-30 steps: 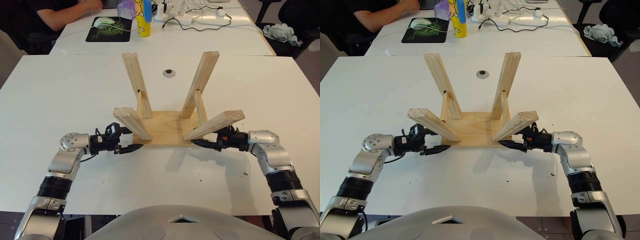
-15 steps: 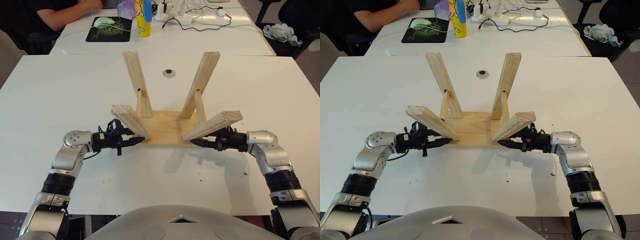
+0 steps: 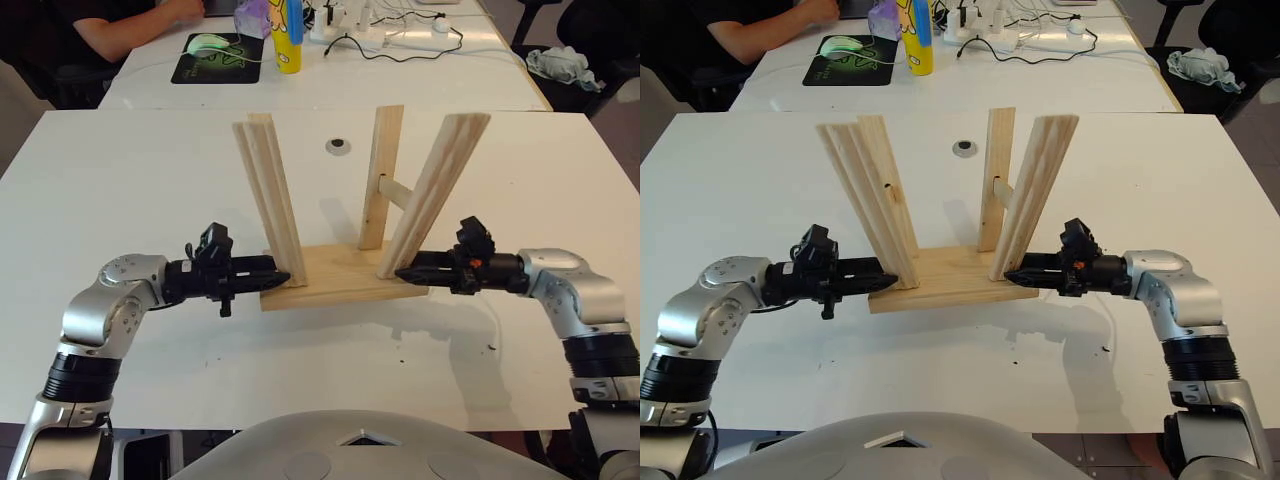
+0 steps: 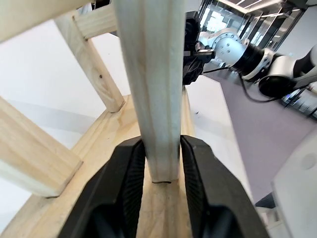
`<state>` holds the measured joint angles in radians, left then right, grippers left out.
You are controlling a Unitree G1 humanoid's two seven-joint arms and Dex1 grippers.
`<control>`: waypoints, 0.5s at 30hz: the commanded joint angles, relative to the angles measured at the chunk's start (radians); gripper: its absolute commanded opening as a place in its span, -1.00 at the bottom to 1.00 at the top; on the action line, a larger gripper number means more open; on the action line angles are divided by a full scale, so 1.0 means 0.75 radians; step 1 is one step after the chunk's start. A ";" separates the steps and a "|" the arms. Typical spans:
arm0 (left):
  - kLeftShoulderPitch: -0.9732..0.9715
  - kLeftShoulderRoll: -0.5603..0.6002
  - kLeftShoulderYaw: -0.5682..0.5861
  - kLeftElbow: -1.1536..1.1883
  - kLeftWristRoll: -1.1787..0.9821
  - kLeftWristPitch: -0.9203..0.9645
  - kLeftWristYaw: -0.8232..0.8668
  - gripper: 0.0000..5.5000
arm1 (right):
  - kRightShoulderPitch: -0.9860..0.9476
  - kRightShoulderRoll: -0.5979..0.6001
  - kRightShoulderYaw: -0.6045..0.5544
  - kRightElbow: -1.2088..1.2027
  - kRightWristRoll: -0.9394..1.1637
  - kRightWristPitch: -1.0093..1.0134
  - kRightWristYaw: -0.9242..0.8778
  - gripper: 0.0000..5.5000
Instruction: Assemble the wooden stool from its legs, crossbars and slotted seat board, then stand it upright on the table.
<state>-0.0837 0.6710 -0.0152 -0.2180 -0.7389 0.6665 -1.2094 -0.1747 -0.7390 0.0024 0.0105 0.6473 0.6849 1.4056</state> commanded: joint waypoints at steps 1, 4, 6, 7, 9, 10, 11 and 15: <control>-0.128 0.018 0.053 -0.051 -0.285 0.367 0.079 -0.62 | -0.087 -0.032 -0.014 -0.150 0.183 0.316 -0.066 -0.48; -0.205 0.013 0.087 0.041 -0.359 0.559 0.163 -0.62 | -0.142 -0.032 -0.027 -0.161 0.274 0.527 -0.118 -0.48; -0.245 -0.002 0.083 0.138 -0.332 0.617 0.214 -0.62 | -0.203 0.008 -0.036 -0.121 0.283 0.620 -0.200 -0.48; -0.257 -0.007 0.072 0.185 -0.304 0.619 0.226 -0.62 | -0.234 0.032 -0.040 -0.094 0.284 0.662 -0.240 -0.48; -0.273 -0.025 0.055 0.277 -0.262 0.630 0.250 -0.62 | -0.285 0.086 -0.067 -0.040 0.296 0.734 -0.310 -0.48; -0.283 -0.039 0.057 0.310 -0.254 0.639 0.268 -0.62 | -0.312 0.118 -0.094 -0.002 0.305 0.772 -0.354 -0.48; -0.287 -0.048 0.052 0.331 -0.240 0.634 0.274 -0.62 | -0.333 0.141 -0.109 0.028 0.300 0.786 -0.390 -0.48; -0.339 -0.092 0.066 0.478 -0.209 0.634 0.293 -0.52 | -0.408 0.217 -0.179 0.126 0.292 0.867 -0.526 -0.32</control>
<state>-0.3094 0.6337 0.0579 0.0825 -0.9475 1.1275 -1.0496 -0.4174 -0.6376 -0.1060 0.0794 0.8315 1.2943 1.0601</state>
